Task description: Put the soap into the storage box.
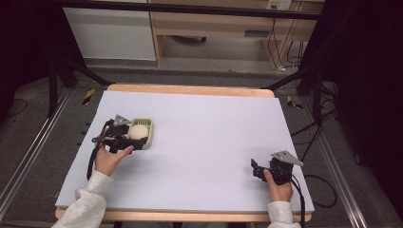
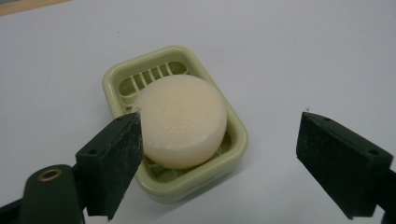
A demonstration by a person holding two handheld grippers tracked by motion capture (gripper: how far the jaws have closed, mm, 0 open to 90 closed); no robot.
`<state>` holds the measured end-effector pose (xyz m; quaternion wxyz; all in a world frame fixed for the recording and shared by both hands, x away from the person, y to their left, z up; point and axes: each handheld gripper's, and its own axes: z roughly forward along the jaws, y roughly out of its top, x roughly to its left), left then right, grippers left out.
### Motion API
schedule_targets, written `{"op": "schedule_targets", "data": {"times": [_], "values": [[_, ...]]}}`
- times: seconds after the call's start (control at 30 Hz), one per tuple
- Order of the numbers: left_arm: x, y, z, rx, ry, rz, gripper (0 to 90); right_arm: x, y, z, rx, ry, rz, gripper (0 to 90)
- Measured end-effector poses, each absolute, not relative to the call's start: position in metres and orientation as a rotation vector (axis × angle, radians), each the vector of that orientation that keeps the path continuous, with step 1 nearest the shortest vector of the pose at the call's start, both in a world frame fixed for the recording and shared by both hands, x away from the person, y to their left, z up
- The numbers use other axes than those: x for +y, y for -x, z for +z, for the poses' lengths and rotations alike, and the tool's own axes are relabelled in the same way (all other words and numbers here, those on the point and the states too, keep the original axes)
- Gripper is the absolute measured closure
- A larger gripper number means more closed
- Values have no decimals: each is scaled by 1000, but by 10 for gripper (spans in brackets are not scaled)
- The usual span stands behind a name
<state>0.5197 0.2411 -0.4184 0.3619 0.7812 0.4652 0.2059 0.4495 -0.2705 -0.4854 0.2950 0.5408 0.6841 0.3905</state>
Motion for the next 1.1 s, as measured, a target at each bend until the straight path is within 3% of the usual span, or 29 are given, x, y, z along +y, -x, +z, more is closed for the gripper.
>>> {"op": "schedule_targets", "data": {"times": [0.53, 1.1], "values": [[265, -477, -439, 1185, -1930, 590, 212, -270, -449, -485, 1819, -1435, 1038, 42], [289, -448, -464, 1245, -1892, 628, 215, -270, -449, -486, 1823, -1428, 1030, 42]]}}
